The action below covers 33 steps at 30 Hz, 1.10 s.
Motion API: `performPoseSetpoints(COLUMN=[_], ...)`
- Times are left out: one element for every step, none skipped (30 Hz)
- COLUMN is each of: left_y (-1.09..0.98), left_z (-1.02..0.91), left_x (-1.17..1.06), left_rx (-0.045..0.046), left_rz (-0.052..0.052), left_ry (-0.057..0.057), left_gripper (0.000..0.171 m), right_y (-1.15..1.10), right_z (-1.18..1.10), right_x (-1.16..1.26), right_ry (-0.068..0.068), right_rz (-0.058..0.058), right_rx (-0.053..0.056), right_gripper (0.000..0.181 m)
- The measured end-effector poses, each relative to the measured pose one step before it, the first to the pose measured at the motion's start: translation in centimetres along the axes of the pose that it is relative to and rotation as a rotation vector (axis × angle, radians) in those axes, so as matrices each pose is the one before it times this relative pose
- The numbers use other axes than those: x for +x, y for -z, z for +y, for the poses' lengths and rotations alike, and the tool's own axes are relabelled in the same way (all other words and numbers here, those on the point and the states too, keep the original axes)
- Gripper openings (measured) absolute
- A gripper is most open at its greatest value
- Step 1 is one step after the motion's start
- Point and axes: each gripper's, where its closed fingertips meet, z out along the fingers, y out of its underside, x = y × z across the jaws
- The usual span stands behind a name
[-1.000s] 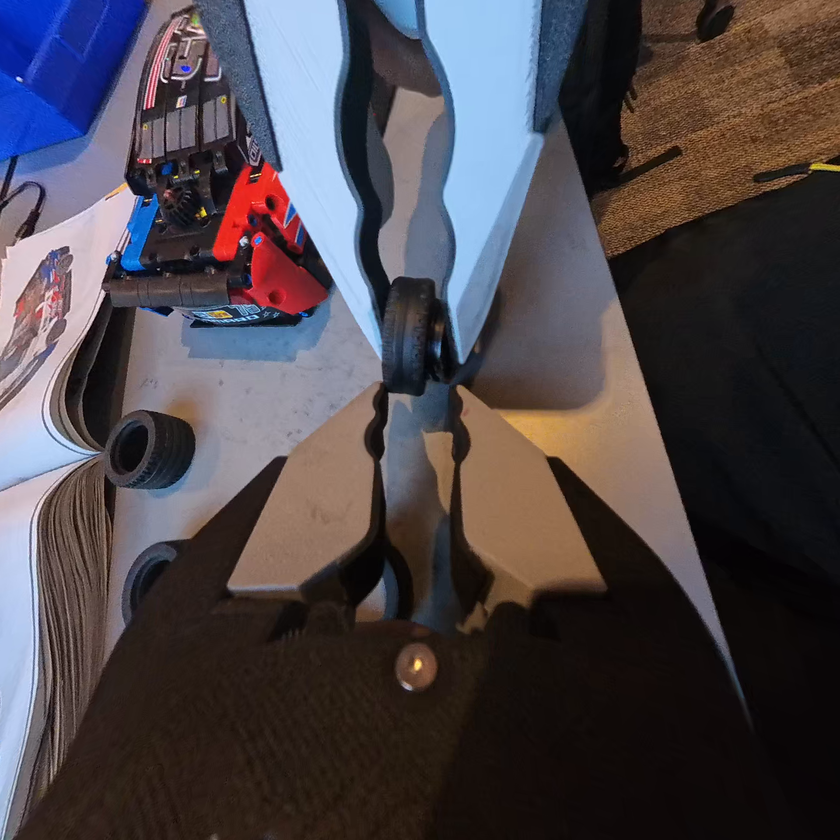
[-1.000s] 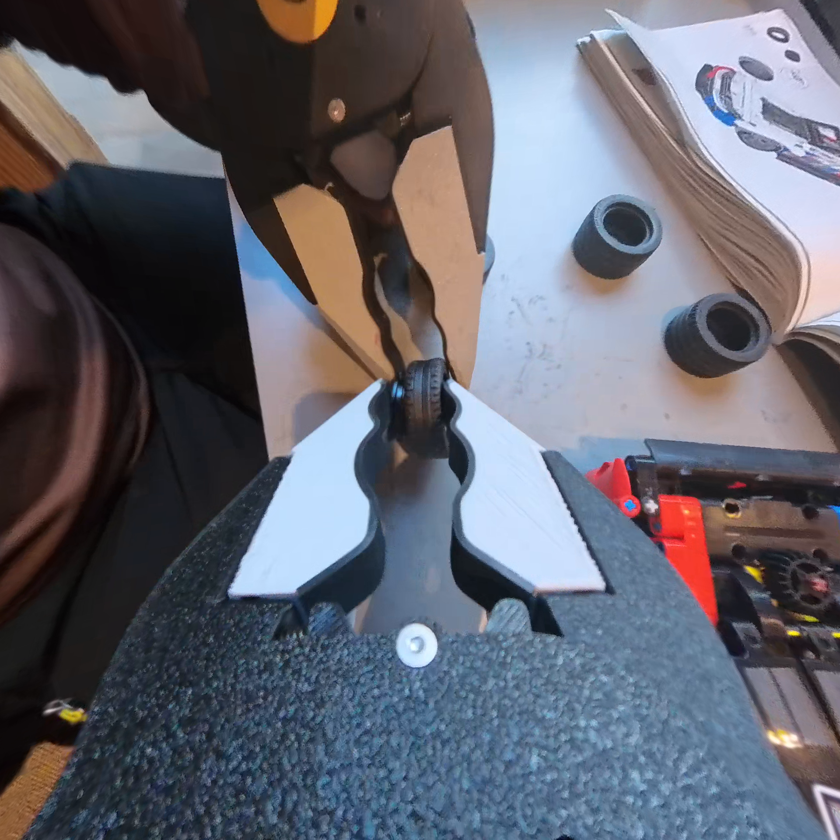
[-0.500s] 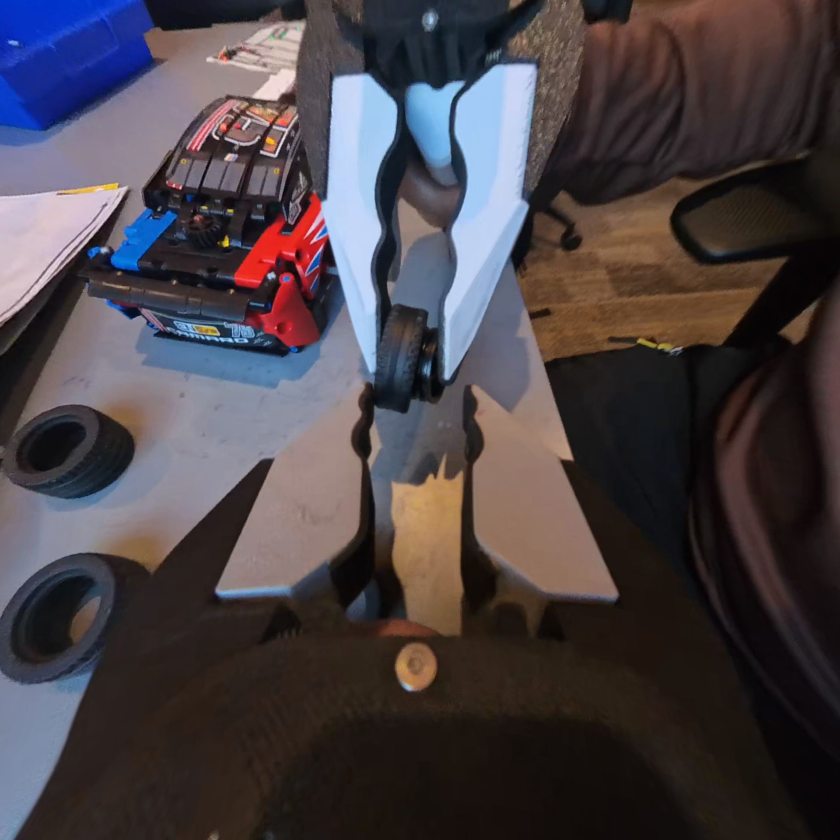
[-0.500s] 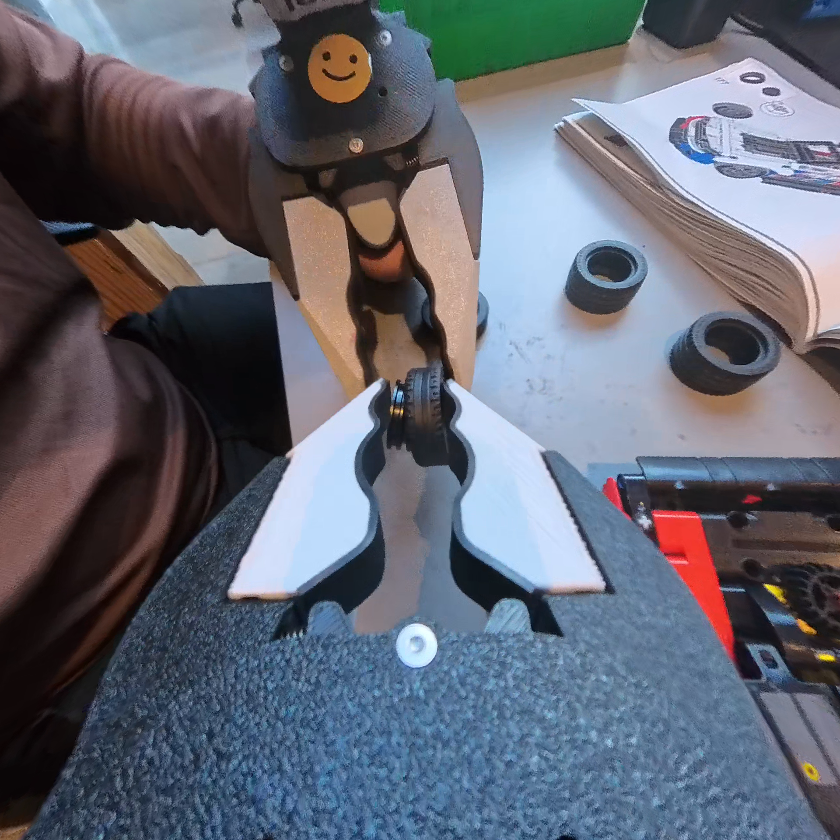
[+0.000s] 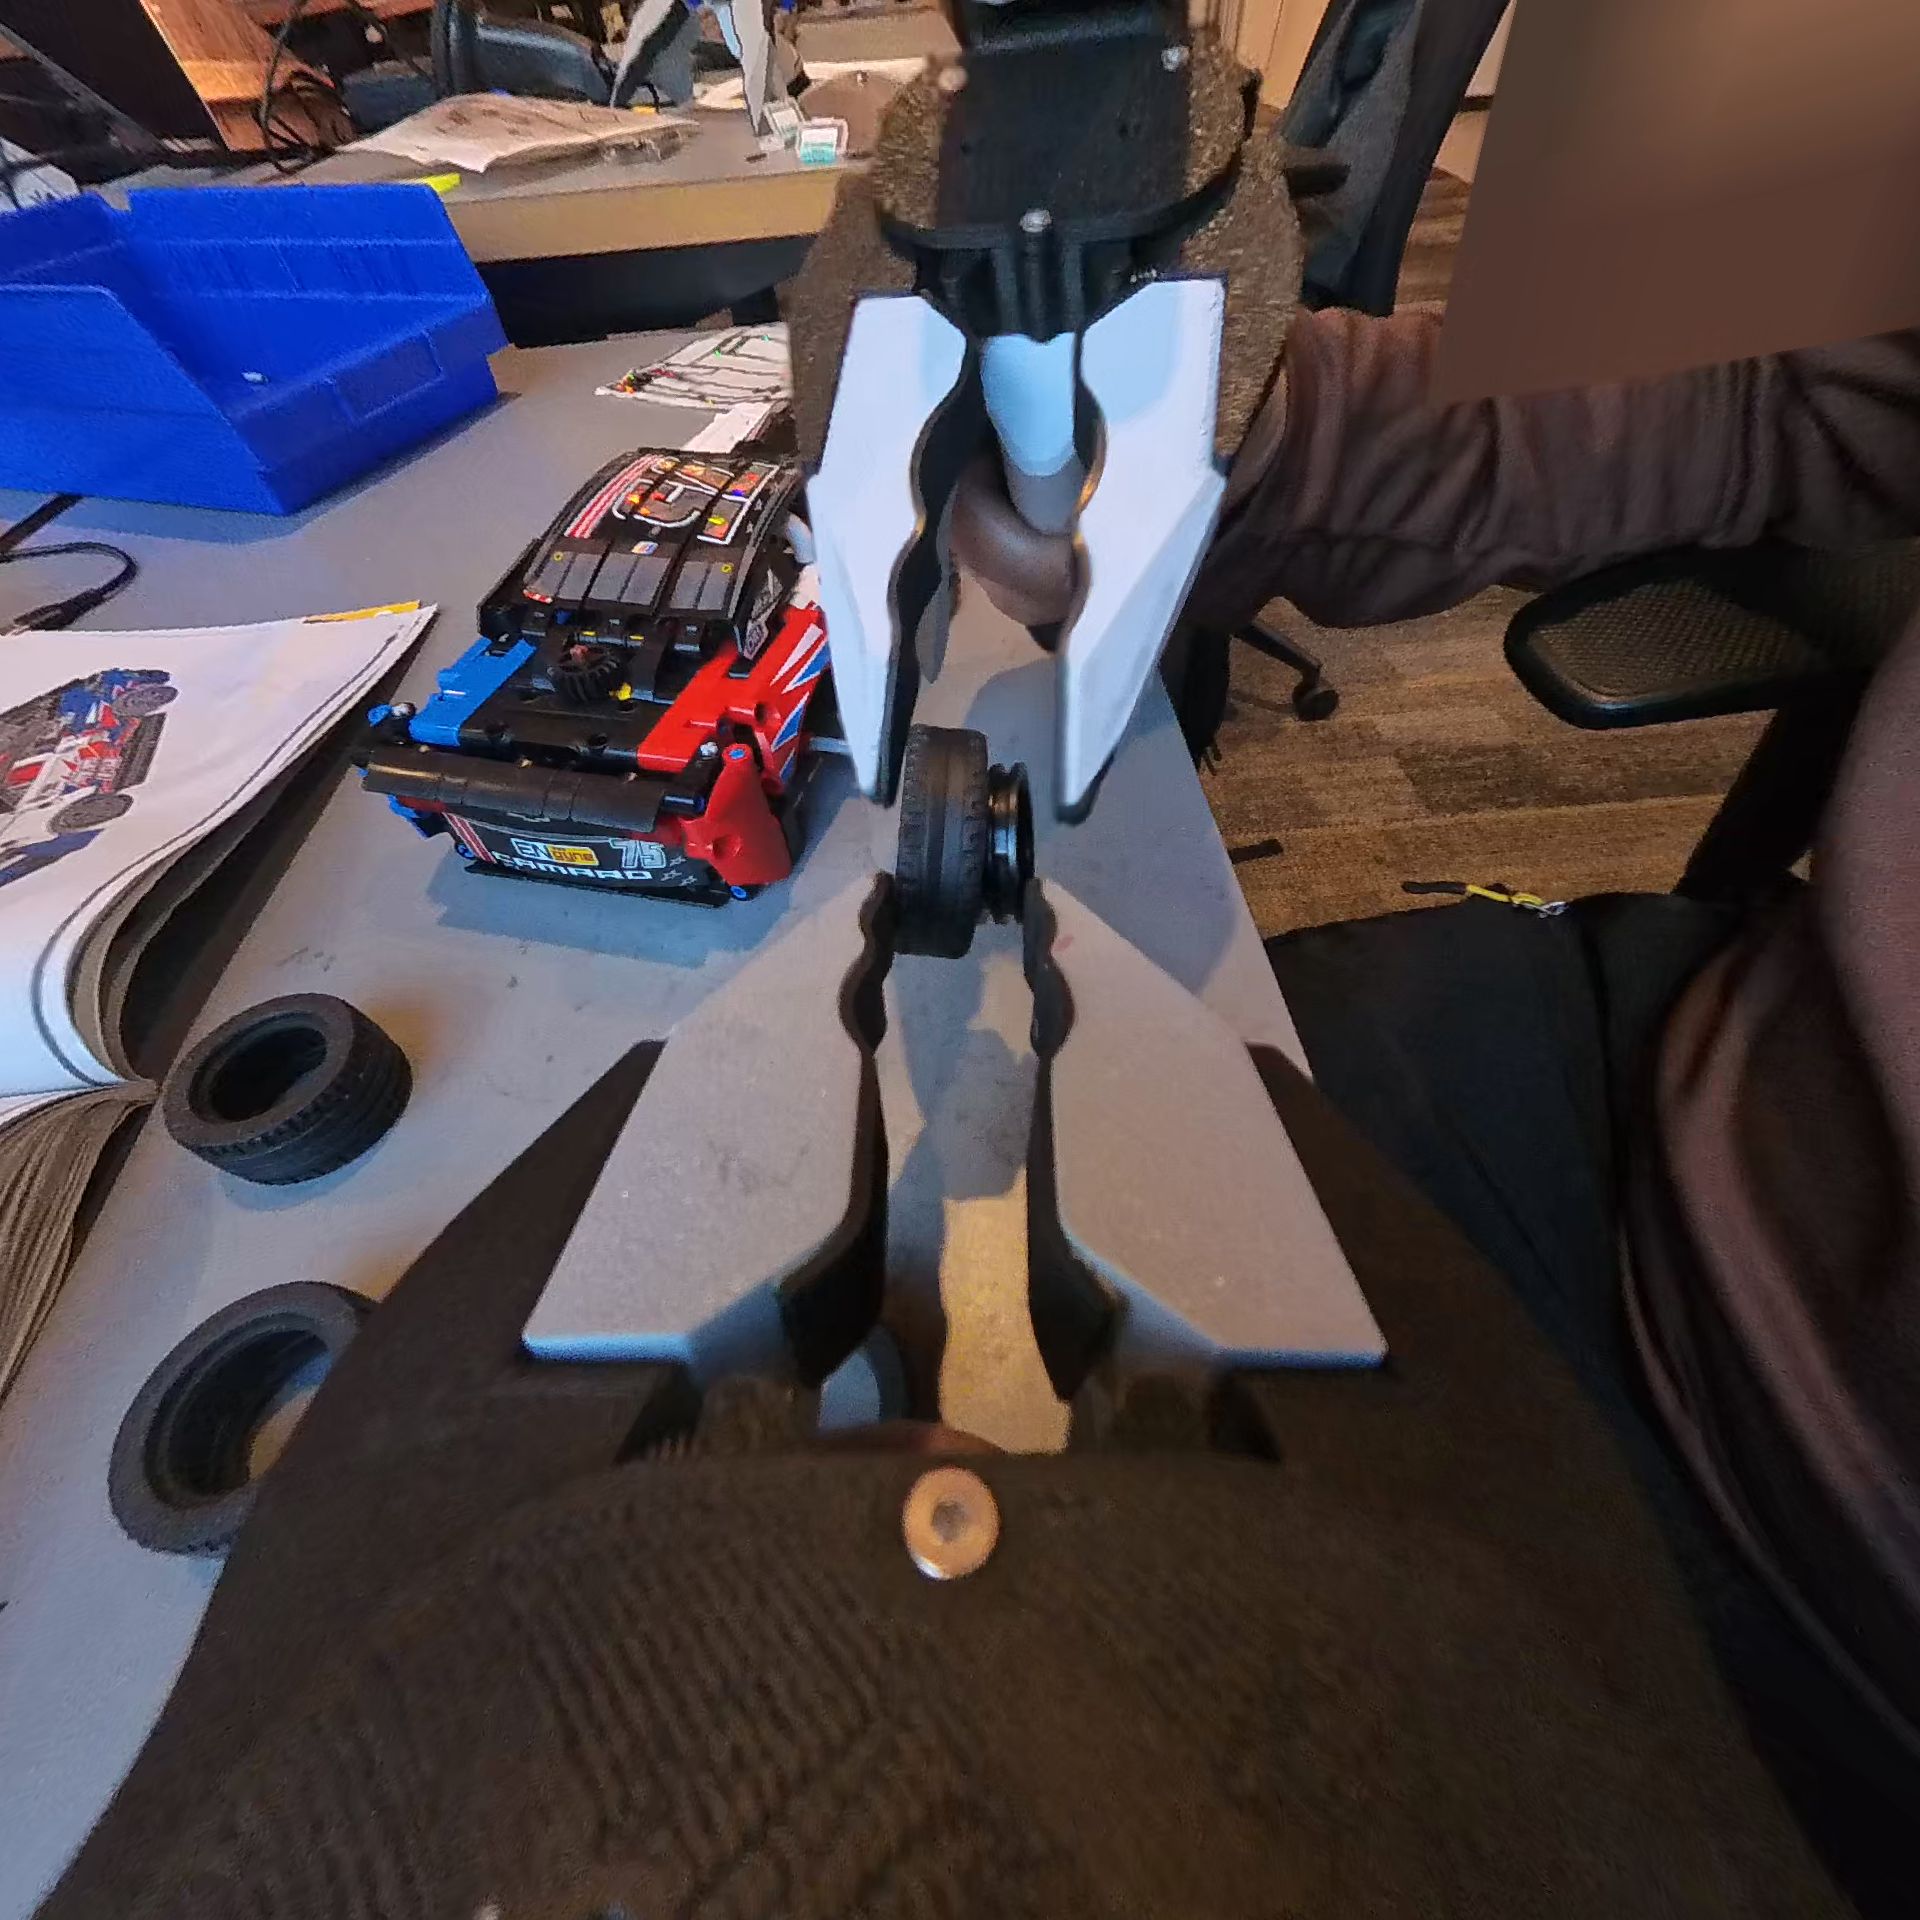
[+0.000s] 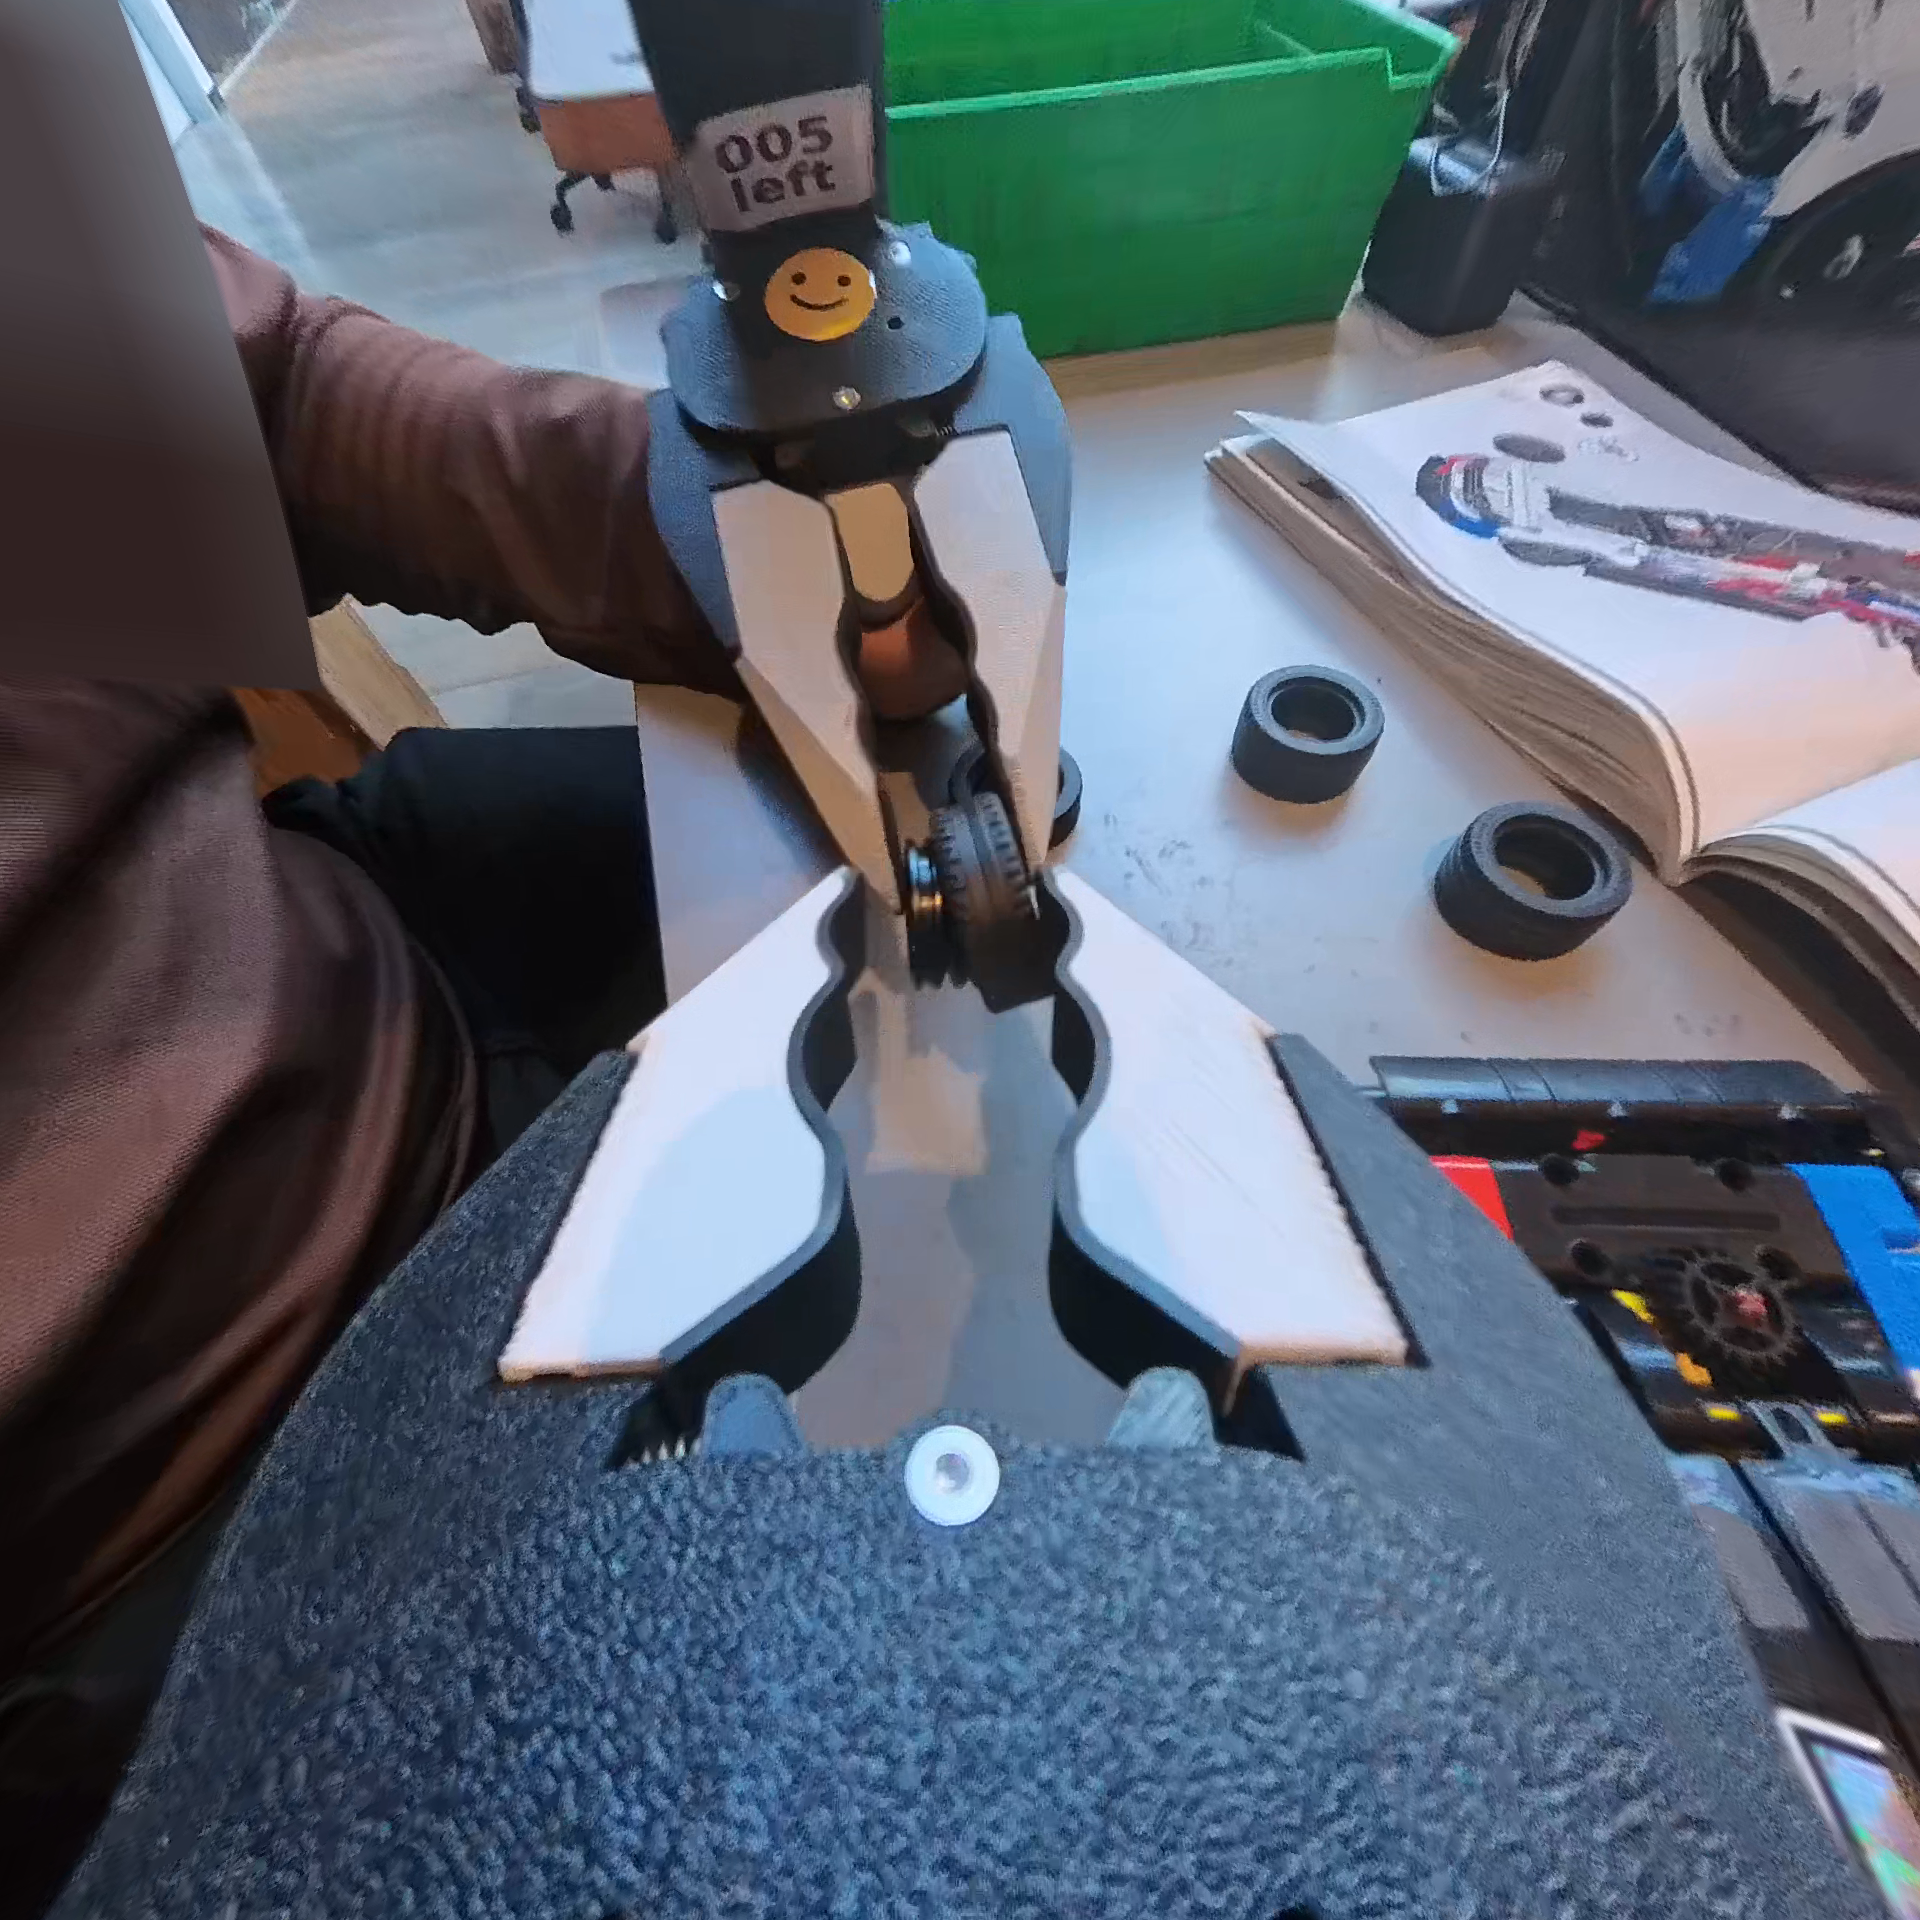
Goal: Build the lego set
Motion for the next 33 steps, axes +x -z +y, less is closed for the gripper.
performPoseSetpoints(left_y=[0.190,0.238,0.251,0.211,0.167,0.129,0.127,0.086,0.082,0.063,0.099,0.150,0.114,0.061,0.051,0.024,-0.032,-0.156,-0.189,-0.102,0.003,0.048,0.019,-0.007,-0.011,-0.004,-0.047,-0.073,-0.049,-0.013,0.012,0.034,0.028], left_z=[-0.210,-0.303,-0.374,-0.382,-0.382,-0.499,-0.564,-0.547,-0.468,-0.311,-0.249,-0.330,-0.183,-0.087,-0.109,-0.129,0.035,0.316,0.238,0.047,-0.003,-0.049,-0.077,-0.116,-0.165,-0.136,-0.050,0.139,0.210,0.103,0.020,0.069,0.121], left_x=[-0.103,-0.094,-0.055,-0.001,0.006,0.106,0.226,0.179,0.003,0.031,0.102,-0.012,-0.023,0.001,0.011,-0.005,-0.010,0.074,0.128,0.060,-0.226,-0.158,0.065,0.092,0.189,0.214,0.103,-0.009,-0.055,-0.065,0.011,-0.014,-0.170], left_rx=[0.01797,0.02585,0.03077,0.03040,0.02871,0.03496,0.03837,0.03647,0.03318,0.02375,0.01815,0.02343,0.01514,0.00927,0.01044,0.01050,0.00055,-0.01669,-0.01170,-0.00054,0.00278,0.00271,0.00504,0.00832,0.01076,0.01017,0.00650,-0.00445,-0.01162,-0.00929,-0.00454,-0.01107,-0.01668], left_rz=[-0.0011,0.0030,0.0081,0.0103,0.0107,0.0158,0.0225,0.0196,0.0078,0.0104,0.0141,0.0069,0.0062,0.0067,0.0044,0.0018,0.0008,0.0023,0.0010,-0.0026,-0.0129,-0.0031,0.0089,0.0068,0.0114,0.0140,0.0084,0.0015,-0.0023,-0.0022,0.0014,-0.0023,-0.0148], left_ry=[0.0089,0.0164,0.0208,0.0220,0.0239,0.0246,0.0239,0.0257,0.0233,0.0184,0.0178,0.0161,0.0166,0.0146,0.0099,0.0056,0.0030,-0.0067,-0.0122,-0.0075,0.0031,0.0078,0.0057,0.0034,0.0037,0.0074,0.0093,0.0047,-0.0002,0.0014,-0.0052,-0.0111,-0.0112], left_gripper=[0.021,0.021,0.021,0.021,0.022,0.022,0.022,0.022,0.022,0.021,0.021,0.021,0.021,0.021,0.021,0.021,0.021,0.022,0.021,0.022,0.021,0.021,0.021,0.021,0.021,0.021,0.021,0.021,0.021,0.021,0.022,0.022,0.025], right_y=[0.348,0.305,0.192,0.055,-0.089,-0.162,-0.193,-0.207,-0.176,-0.094,-0.049,-0.041,-0.047,-0.012,0.000,0.012,0.028,0.019,0.044,0.062,0.035,0.022,0.050,0.074,0.090,0.072,0.027,0.022,-0.003,-0.013,-0.034,-0.036,-0.021], right_z=[-0.289,-0.254,-0.133,0.035,0.103,0.013,-0.126,-0.245,-0.290,-0.363,-0.371,-0.285,-0.190,-0.184,-0.240,-0.359,-0.424,-0.327,-0.061,0.206,0.259,0.097,-0.103,-0.125,-0.115,-0.084,0.008,0.117,0.114,0.055,0.097,0.152,0.201], right_x=[-0.047,0.041,0.083,0.154,0.072,-0.065,-0.086,-0.068,-0.053,0.000,-0.030,-0.005,-0.020,-0.023,0.010,-0.036,-0.118,-0.152,-0.015,0.174,0.157,-0.020,-0.094,-0.156,-0.214,-0.129,-0.018,0.025,0.029,0.003,-0.036,-0.042,-0.104], right_ry=[0.0103,0.0045,-0.0026,-0.0082,-0.0083,-0.0051,-0.0027,-0.0032,-0.0052,-0.0071,-0.0121,-0.0163,-0.0128,-0.0056,-0.0023,-0.0059,-0.0115,-0.0111,-0.0045,0.0016,0.0045,0.0089,0.0155,0.0164,0.0109,0.0034,-0.0031,-0.0070,-0.0076,-0.0071,-0.0042,-0.0002,0.0010], right_rz=[0.0023,0.0039,0.0022,0.0030,-0.0019,-0.0067,-0.0045,-0.0034,-0.0038,-0.0028,-0.0074,-0.0076,-0.0064,-0.0019,0.0022,0.0014,-0.0051,-0.0096,-0.0029,0.0088,0.0109,0.0057,0.0059,0.0001,-0.0080,-0.0081,-0.0060,-0.0054,-0.0040,-0.0037,-0.0031,-0.0025,-0.0054], right_rx=[0.0209,0.0197,0.0145,0.0049,-0.0003,0.0036,0.0103,0.0148,0.0159,0.0196,0.0208,0.0140,0.0072,0.0076,0.0119,0.0193,0.0247,0.0187,0.0031,-0.0142,-0.0197,-0.0080,0.0047,0.0056,0.0048,0.0040,-0.0025,-0.0102,-0.0104,-0.0057,-0.0080,-0.0138,-0.0182], right_gripper=[0.035,0.036,0.037,0.037,0.038,0.040,0.040,0.039,0.034,0.030,0.030,0.030,0.030,0.030,0.030,0.030,0.030,0.030,0.030,0.030,0.030,0.029,0.030,0.030,0.030,0.029,0.029,0.029,0.029,0.028,0.028,0.028,0.028])
